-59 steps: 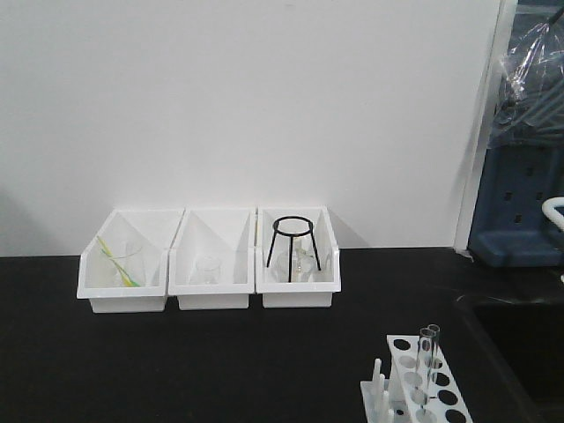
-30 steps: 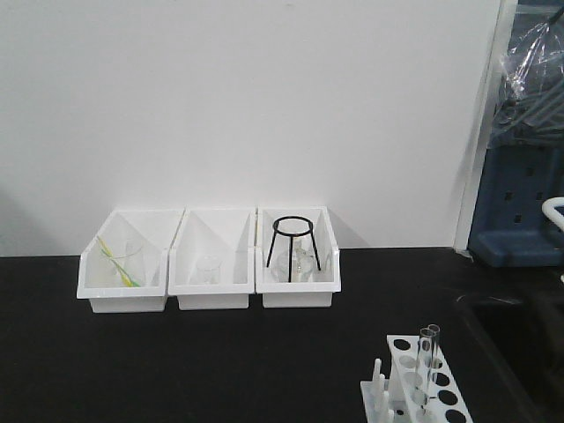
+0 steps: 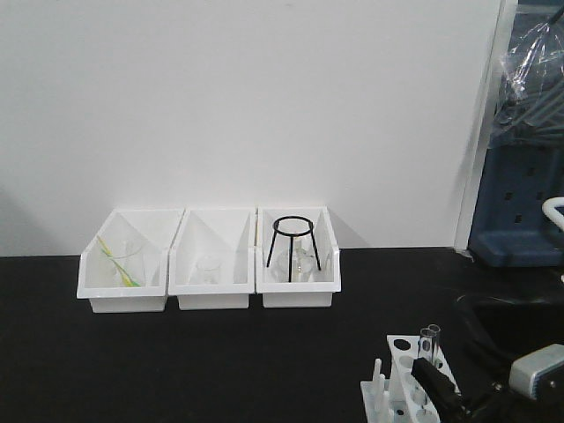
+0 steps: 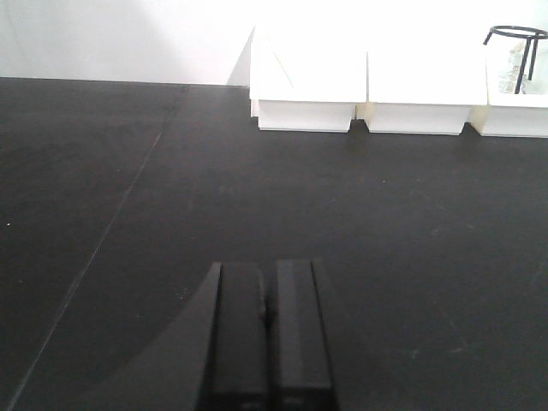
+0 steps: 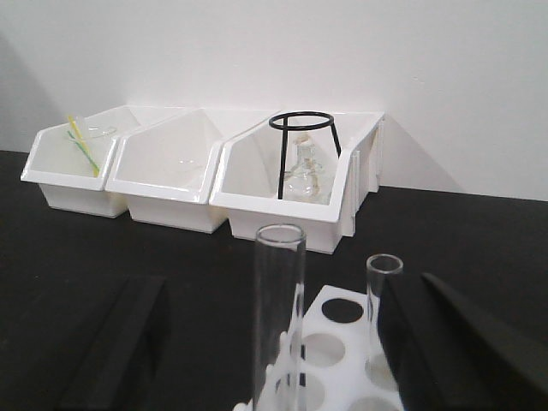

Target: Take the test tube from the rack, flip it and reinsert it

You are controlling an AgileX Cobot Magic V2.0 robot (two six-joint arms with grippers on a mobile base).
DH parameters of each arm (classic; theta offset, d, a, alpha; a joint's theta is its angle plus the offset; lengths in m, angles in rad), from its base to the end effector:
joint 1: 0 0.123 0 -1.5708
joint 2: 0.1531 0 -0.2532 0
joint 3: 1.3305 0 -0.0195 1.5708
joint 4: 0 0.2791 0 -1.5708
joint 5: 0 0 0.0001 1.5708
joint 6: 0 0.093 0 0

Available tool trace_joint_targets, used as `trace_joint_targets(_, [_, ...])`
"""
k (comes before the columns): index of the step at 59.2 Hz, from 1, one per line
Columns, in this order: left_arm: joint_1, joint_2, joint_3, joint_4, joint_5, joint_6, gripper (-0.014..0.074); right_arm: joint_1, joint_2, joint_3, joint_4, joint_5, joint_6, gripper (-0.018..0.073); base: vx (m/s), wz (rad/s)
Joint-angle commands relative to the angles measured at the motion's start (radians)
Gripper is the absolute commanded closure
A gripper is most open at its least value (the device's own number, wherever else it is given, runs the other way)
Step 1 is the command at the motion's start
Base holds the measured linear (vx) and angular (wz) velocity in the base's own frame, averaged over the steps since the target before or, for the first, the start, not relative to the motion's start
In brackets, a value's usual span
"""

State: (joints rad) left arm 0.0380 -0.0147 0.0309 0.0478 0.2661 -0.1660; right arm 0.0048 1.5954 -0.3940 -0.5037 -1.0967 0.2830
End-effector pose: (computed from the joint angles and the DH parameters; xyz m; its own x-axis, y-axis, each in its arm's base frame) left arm 0.1173 0.0056 0.1791 -0.1860 -0.1267 -0.9743 -0.0731 0.9907 -0.1149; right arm 0.2689 0.0412 0.1240 -0.0891 0.0325 -0.9955 -0.4296 0.9004 0.0679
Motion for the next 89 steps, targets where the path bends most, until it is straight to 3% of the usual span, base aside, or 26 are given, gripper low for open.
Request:
trace_joint_targets(1, [-0.008,0.001,0.002,-0.005,-0.083,0.0,0.0603,-0.004,0.005,-0.07,-0.002,-0.065,-0.019,0.0008,0.0,0.0])
trace_joint_targets(13, [-0.008,0.001,0.002,-0.005,-0.083,0.0,0.0603,-0.004,0.043,-0.145,-0.069,0.043,-0.041,0.0028,0.0,0.0])
trace_joint_targets(43, [-0.008,0.001,0.002,-0.005,-0.083,0.0,0.0603,-0.004,0.157,-0.182,-0.083,-0.017,-0.06,0.0097,0.0,0.0])
trace_joint_targets(51, [-0.008,0.001,0.002,-0.005,-0.083,0.0,0.0603,-0.004,0.158,-0.182,-0.084,-0.021,-0.06,0.0198,0.0,0.0])
trace_joint_targets(67, [-0.008,0.001,0.002,-0.005,-0.083,0.0,0.0603,-0.004,0.158,-0.182,-0.102,-0.022,-0.058,0.0575,0.0,0.0])
trace_joint_targets(89, [-0.008,0.001,0.002,-0.005,-0.083,0.0,0.0603,-0.004,0.013,-0.182,-0.085,0.031,-0.021,0.0571,0.0,0.0])
